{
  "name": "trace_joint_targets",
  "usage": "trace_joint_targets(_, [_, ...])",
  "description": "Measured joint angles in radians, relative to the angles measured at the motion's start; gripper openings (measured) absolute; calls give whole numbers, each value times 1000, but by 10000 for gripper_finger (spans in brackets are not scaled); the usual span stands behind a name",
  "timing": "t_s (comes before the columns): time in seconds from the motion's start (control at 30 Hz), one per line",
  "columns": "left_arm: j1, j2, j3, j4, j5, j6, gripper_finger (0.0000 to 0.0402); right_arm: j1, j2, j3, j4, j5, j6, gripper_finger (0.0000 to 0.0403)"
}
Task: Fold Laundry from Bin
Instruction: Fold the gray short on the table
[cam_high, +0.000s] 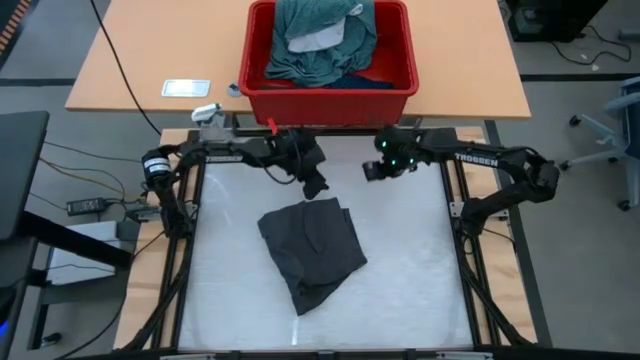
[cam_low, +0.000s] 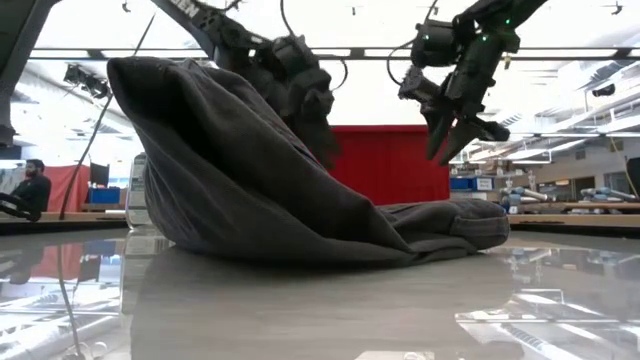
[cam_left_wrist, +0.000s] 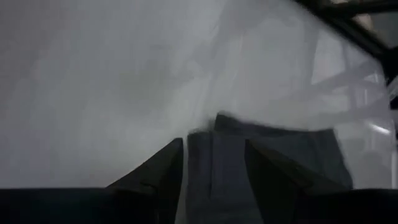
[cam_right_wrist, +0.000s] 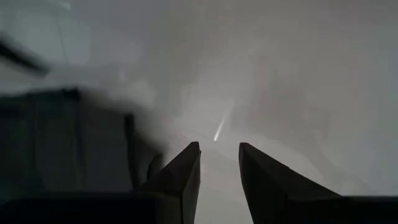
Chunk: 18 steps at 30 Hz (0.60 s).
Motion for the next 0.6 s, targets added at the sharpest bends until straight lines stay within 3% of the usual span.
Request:
trace_joint_targets(0.17, [-52,69,-36,85,37,-12,183,109,0,-14,12,44,8,121])
trace_joint_targets(0.4, [-107,174,-36,81,-45,-19,174,249,0,-68,69,92,97,121])
trace_joint_targets(0.5, [-121,193,-35,82,-84,-78,128,299,0,-101,98,101,129,120])
trace_joint_targets(0.6, [-125,196,-35,88,-93,-125,49,335,0,-140,127,94,133,115])
